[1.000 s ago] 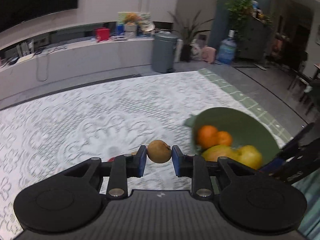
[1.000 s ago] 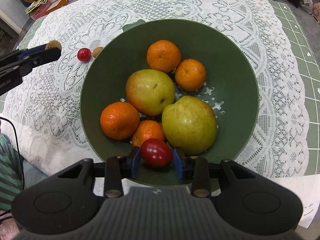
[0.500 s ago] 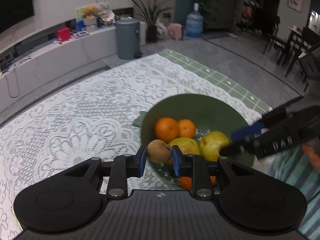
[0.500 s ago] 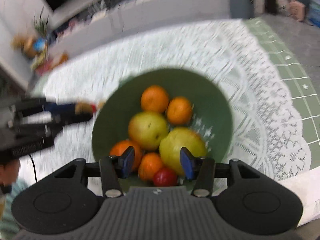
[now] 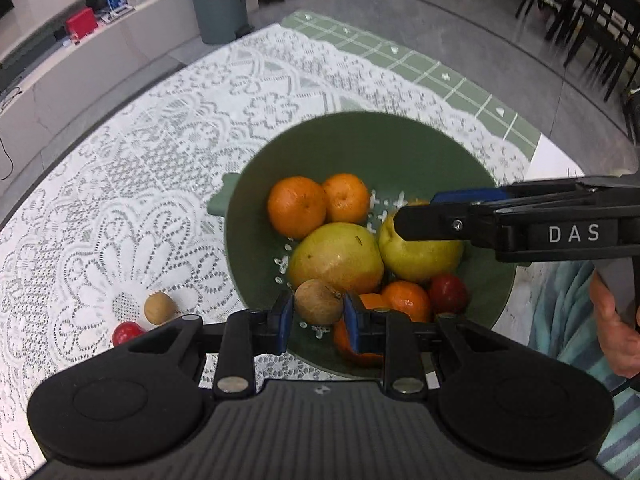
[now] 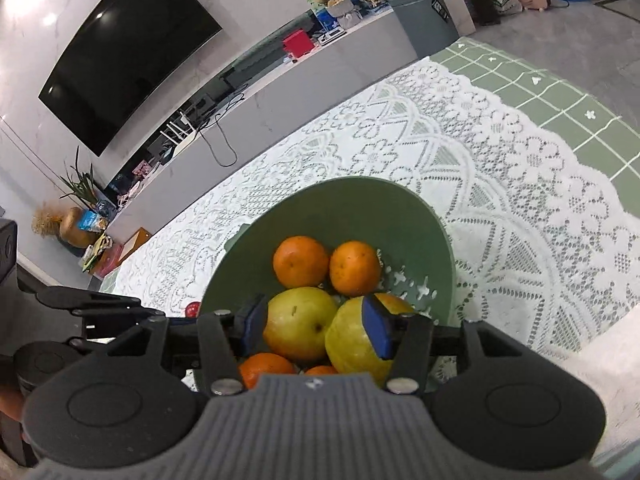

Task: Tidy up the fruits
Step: 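Release the plum into the colander with the right tool while the left tool lowers the kiwi, then open the left tool over the colander and withdraw both tools toward the remaining fruit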

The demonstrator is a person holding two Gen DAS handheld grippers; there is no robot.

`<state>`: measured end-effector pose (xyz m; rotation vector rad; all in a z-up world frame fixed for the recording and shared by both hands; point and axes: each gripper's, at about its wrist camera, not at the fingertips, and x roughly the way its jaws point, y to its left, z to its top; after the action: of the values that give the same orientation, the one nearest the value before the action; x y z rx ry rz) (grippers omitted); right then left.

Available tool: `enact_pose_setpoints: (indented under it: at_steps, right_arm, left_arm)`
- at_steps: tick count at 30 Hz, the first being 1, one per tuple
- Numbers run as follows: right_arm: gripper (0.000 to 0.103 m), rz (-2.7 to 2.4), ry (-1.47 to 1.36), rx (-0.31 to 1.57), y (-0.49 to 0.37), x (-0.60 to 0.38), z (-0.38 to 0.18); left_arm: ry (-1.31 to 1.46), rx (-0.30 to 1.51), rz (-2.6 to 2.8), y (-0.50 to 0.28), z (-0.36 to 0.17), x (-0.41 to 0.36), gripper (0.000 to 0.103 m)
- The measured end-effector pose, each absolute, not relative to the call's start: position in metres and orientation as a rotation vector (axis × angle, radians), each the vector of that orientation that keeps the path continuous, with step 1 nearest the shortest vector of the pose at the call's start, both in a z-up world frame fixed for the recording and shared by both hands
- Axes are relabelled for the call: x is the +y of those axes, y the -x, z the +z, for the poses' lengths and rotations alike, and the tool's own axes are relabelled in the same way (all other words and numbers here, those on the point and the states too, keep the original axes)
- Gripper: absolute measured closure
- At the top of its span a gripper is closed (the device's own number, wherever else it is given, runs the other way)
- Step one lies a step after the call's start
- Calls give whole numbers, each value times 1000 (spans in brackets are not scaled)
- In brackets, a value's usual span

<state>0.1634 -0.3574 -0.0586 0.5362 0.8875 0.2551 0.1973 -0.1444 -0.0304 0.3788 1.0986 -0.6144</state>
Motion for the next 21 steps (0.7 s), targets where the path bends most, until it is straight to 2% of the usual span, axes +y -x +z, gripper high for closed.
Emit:
enact_pose_setpoints:
  at_steps: [19, 21]
  right_arm:
    - [48, 287, -499, 876, -162, -353, -60]
    - [48, 290, -495, 875, -162, -353, -60]
  left_arm:
    - [-581, 1144, -564, -199, -33, -171, 73]
    - [-605, 1137, -557, -197, -35, -173, 70]
